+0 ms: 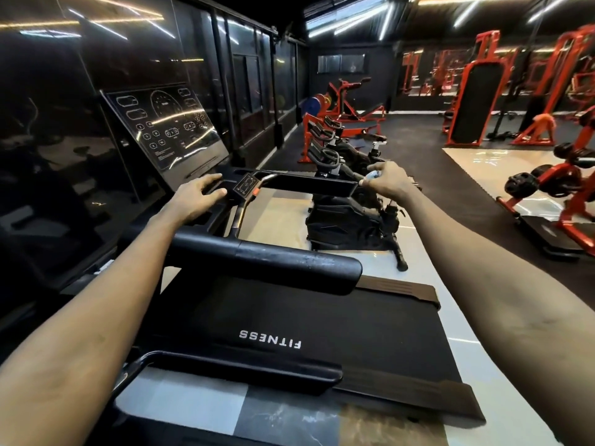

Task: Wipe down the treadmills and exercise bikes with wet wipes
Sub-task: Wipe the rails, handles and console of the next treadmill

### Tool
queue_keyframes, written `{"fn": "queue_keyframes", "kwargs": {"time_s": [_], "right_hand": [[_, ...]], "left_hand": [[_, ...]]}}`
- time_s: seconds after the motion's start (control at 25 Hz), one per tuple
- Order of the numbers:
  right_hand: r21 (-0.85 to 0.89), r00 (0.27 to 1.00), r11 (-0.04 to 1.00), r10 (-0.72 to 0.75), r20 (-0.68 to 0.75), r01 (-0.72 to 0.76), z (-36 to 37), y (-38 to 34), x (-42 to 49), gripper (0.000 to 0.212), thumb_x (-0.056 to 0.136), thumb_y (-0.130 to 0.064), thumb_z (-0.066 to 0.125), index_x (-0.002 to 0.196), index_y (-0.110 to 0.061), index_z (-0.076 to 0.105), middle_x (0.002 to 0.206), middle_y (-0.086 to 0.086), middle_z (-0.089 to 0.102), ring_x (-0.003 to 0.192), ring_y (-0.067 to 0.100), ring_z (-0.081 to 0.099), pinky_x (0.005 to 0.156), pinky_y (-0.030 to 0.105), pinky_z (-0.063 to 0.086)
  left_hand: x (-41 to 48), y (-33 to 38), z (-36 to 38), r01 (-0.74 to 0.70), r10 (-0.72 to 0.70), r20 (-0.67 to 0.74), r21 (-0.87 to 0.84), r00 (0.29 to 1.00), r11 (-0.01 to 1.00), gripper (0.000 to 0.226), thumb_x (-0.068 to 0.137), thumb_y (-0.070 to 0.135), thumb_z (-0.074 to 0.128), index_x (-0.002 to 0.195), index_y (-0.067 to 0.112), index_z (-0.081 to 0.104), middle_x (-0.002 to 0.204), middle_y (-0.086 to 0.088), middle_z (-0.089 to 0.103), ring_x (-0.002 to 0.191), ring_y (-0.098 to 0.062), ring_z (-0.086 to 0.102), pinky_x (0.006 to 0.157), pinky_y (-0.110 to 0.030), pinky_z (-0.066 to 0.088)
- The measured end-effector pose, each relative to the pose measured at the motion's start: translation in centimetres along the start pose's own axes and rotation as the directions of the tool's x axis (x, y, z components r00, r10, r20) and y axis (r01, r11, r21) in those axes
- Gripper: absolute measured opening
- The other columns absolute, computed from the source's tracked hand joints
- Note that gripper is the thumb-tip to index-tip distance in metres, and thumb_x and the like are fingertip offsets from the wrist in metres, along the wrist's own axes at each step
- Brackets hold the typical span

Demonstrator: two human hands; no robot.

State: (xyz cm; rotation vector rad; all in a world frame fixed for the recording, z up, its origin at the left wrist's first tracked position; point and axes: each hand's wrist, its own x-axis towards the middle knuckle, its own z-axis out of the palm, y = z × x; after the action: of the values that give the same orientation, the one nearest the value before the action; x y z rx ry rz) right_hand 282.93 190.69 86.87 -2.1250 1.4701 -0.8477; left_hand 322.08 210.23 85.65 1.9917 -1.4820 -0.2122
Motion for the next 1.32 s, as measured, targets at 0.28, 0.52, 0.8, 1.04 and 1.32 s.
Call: {"fn": "queue_keyframes", "kwargs": {"time_s": [0.28,0.52,0.8,1.04,1.32], "right_hand": [[0.029,0.993,0.998,-0.059,0.099,0.056,1.4,3.1,8.3,0.047,0.086,-0.016,0.074,0.130,-0.006,0.063,0.116,0.011,0.068,0.108,0.022,0.064,0.080,0.020,0.040],[-0.002,0.958,0.985,-0.167,0.235,0.172,2.7,8.5,16.1,0.050,0.086,-0.020,0.075,0.133,-0.006,0.063,0.132,0.016,0.064,0.124,0.030,0.058,0.100,0.030,0.044],[0.071,0.928,0.976,-0.220,0.302,0.208,4.1,10.2,22.9,0.044,0.089,-0.016,0.070,0.131,-0.006,0.063,0.123,0.017,0.068,0.116,0.030,0.062,0.089,0.025,0.043],[0.095,0.896,0.961,-0.275,0.348,0.258,6.9,8.7,26.3,0.041,0.091,-0.014,0.065,0.132,-0.008,0.064,0.114,0.017,0.071,0.109,0.030,0.064,0.074,0.020,0.039],[0.112,0.850,0.930,-0.366,0.380,0.350,9.5,7.2,30.8,0.036,0.090,-0.010,0.066,0.126,-0.004,0.067,0.117,0.017,0.069,0.111,0.030,0.063,0.082,0.027,0.044]], "left_hand": [[2.7,0.1,4.0,0.146,-0.145,-0.014,0.060,0.989,0.988,0.060,0.088,0.064,0.058,0.144,0.046,0.047,0.145,0.000,0.057,0.137,-0.025,0.048,0.119,-0.050,0.030],[3.6,3.2,9.1,0.287,-0.285,-0.130,-0.003,0.950,0.958,0.054,0.095,0.049,0.063,0.146,0.038,0.049,0.147,-0.002,0.054,0.139,-0.024,0.047,0.120,-0.042,0.028],[3.8,5.2,12.1,0.401,-0.398,-0.248,-0.039,0.883,0.915,0.051,0.098,0.042,0.062,0.147,0.034,0.050,0.150,-0.001,0.051,0.140,-0.020,0.044,0.118,-0.034,0.032],[7.0,2.4,12.5,0.452,-0.444,-0.250,-0.026,0.861,0.891,0.053,0.094,0.052,0.063,0.145,0.045,0.047,0.149,-0.002,0.052,0.140,-0.023,0.044,0.118,-0.042,0.034],[10.0,0.0,14.8,0.505,-0.498,-0.240,-0.032,0.834,0.862,0.056,0.092,0.057,0.062,0.144,0.049,0.045,0.151,-0.002,0.050,0.142,-0.023,0.043,0.118,-0.043,0.033]]}}
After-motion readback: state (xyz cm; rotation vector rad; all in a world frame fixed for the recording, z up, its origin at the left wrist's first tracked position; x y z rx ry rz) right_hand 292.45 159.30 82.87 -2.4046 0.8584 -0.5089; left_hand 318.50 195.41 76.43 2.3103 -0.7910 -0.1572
